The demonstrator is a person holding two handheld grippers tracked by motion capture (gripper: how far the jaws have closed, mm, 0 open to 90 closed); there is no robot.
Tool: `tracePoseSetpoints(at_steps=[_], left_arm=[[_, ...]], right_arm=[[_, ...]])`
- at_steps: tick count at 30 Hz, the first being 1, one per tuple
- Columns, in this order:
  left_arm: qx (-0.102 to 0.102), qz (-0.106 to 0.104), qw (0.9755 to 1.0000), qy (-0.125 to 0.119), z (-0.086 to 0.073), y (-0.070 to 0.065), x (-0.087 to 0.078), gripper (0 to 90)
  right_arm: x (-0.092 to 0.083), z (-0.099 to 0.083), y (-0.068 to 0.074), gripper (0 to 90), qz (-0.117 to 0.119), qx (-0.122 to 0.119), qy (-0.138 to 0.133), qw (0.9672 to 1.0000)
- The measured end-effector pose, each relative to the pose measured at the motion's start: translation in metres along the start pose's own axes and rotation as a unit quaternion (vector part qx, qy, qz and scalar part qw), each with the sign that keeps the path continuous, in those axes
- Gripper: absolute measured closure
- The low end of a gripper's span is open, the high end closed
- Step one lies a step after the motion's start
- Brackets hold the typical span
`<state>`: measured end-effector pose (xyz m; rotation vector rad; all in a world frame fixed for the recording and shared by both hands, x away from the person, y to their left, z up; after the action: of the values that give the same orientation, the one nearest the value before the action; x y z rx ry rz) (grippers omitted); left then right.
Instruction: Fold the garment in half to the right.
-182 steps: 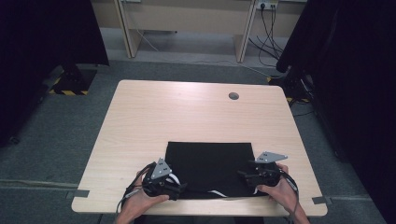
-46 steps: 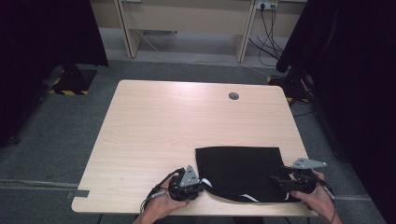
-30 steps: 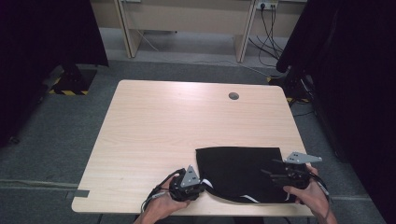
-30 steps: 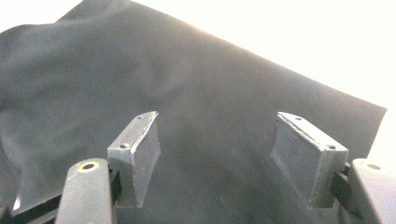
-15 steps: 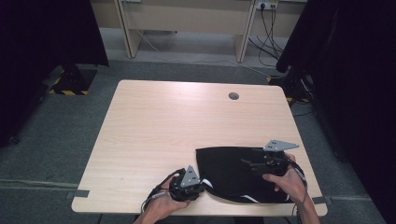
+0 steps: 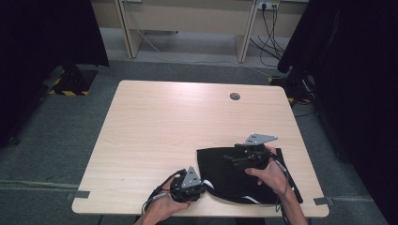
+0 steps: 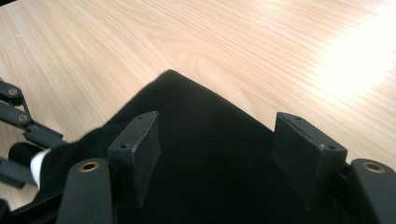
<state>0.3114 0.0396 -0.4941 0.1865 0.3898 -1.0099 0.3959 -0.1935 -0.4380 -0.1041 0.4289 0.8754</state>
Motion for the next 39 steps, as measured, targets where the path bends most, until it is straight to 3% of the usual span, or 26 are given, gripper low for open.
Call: tracePoseSetpoints(at_steps=[16,19,22,31,34,35,39], left_arm=[[-0.001,-0.003,1.0,-0.001,0.0,-0.001,0.0,70.2],[0.001,0.006,1.0,0.001,0.0,-0.001,-0.001,70.2],[-0.008,-0.001,1.0,0.001,0.0,-0.001,0.0,70.2],[-0.001,0.002,1.0,-0.001,0.0,0.0,0.0,70.2],[-0.003,0.0,1.0,0.0,0.0,0.0,0.0,70.2],[0.007,0.004,1.0,-0.003,0.001,0.001,0.0,70.3],[0.003,0.005,1.0,-0.002,0.001,0.001,0.0,70.9]], right_arm=[[0.058,0.014,0.013,35.3,0.025,-0.016,0.038,0.9988],[0.067,0.016,0.016,35.6,0.033,-0.017,0.041,0.9985],[0.077,0.017,0.021,35.9,0.039,-0.019,0.044,0.9981],[0.108,0.011,0.029,40.3,0.053,-0.028,0.075,0.9953],[0.113,0.009,0.031,43.8,0.058,-0.026,0.081,0.9947],[0.114,0.008,0.031,45.9,0.06,-0.027,0.085,0.9942],[0.117,0.003,0.028,61.1,0.065,-0.03,0.095,0.9929]])
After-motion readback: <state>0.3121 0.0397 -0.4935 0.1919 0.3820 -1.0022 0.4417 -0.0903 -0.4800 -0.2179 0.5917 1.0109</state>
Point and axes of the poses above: each handheld gripper's, and its own axes: x roughly forward along the jaws, z roughly out of its top, y roughly to its left, the point moved 2 cm from there along x, roughly forward along the jaws, and after that the axes turned 15 degrees about -y, right-handed, at the moved point
